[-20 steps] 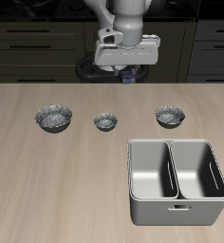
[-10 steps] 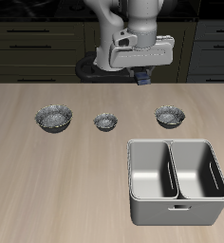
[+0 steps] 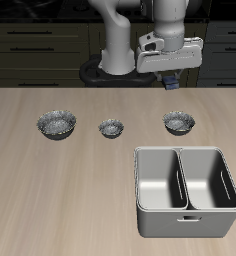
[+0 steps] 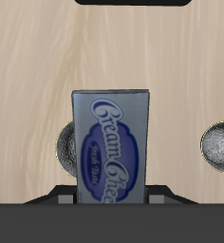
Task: Place the cream cheese in the middle-sized bowl
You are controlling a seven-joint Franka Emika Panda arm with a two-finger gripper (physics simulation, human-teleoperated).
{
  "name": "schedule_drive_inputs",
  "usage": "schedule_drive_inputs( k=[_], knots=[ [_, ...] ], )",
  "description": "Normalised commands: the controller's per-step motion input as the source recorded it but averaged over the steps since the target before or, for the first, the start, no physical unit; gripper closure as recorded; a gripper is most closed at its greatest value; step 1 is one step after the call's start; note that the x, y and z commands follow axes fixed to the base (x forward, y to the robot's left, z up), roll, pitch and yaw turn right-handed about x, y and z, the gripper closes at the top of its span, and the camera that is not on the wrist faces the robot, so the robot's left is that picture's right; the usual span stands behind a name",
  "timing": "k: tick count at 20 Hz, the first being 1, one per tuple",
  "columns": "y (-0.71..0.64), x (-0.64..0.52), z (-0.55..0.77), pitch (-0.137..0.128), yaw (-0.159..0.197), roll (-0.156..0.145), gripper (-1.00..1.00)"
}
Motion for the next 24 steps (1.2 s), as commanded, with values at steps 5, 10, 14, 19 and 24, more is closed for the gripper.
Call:
schedule_drive_inputs(
  k=[5, 10, 14, 19, 24],
  knots=[
    [0.56, 0.04, -0.25, 0.053, 0.008, 0.06, 1.0],
    [0.3, 0.13, -0.16, 0.03, -0.017, -0.011, 1.0],
    [0.22, 0.01, -0.08, 0.005, 0.008, 0.012, 1.0],
    [-0.07, 0.02, -0.06, -0.013, -0.008, -0.023, 1.0],
    [-0.1, 0.11, -0.21, 0.034, -0.02, -0.041, 1.0]
  ],
)
